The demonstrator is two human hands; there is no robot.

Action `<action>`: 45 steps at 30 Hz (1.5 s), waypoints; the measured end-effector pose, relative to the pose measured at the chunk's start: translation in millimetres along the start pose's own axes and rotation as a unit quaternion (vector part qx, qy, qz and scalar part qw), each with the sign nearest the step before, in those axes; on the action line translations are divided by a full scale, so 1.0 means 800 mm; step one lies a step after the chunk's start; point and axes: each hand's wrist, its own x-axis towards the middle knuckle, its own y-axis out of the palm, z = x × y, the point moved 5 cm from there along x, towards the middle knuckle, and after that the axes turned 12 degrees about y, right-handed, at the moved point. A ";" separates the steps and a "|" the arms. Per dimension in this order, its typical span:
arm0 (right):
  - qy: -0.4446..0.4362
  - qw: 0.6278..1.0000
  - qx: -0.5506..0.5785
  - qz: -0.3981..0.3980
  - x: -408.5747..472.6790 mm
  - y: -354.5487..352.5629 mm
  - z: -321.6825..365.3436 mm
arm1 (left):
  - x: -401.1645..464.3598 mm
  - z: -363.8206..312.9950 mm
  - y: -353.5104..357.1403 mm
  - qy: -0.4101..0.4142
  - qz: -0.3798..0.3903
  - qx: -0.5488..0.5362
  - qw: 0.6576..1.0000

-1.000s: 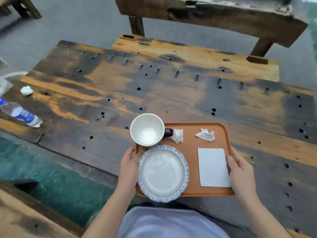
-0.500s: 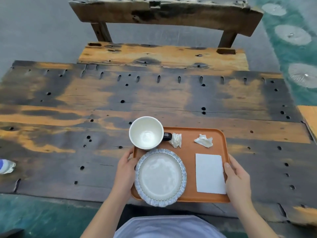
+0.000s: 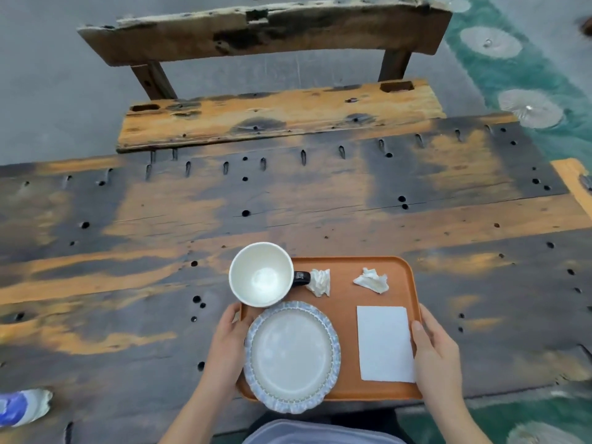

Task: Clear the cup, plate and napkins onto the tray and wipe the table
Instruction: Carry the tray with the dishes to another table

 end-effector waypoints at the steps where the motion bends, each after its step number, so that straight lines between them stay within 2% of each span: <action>1: -0.006 1.000 -0.004 -0.002 -0.001 0.005 -0.002 | 0.003 0.003 -0.004 -0.002 -0.003 -0.005 1.000; 13: 0.019 0.997 -0.064 0.037 0.051 0.058 -0.069 | 0.019 0.105 -0.019 -0.049 -0.077 0.013 0.996; 20: 0.060 0.990 -0.127 0.020 0.083 0.084 -0.113 | 0.031 0.163 -0.022 -0.070 -0.143 0.065 0.985; 25: 0.052 0.989 -0.137 0.018 0.121 0.109 -0.113 | 0.066 0.195 -0.021 -0.081 -0.184 0.082 0.976; 30: 0.033 0.989 -0.144 0.003 0.156 0.147 -0.112 | 0.120 0.202 -0.022 -0.051 -0.174 0.099 0.978; 40: -0.059 0.993 -0.101 0.027 0.209 0.217 -0.064 | 0.226 0.175 -0.040 0.014 -0.166 0.114 0.979; 45: -0.101 0.990 -0.096 0.006 0.226 0.238 -0.034 | 0.267 0.170 -0.039 0.047 -0.191 0.137 0.971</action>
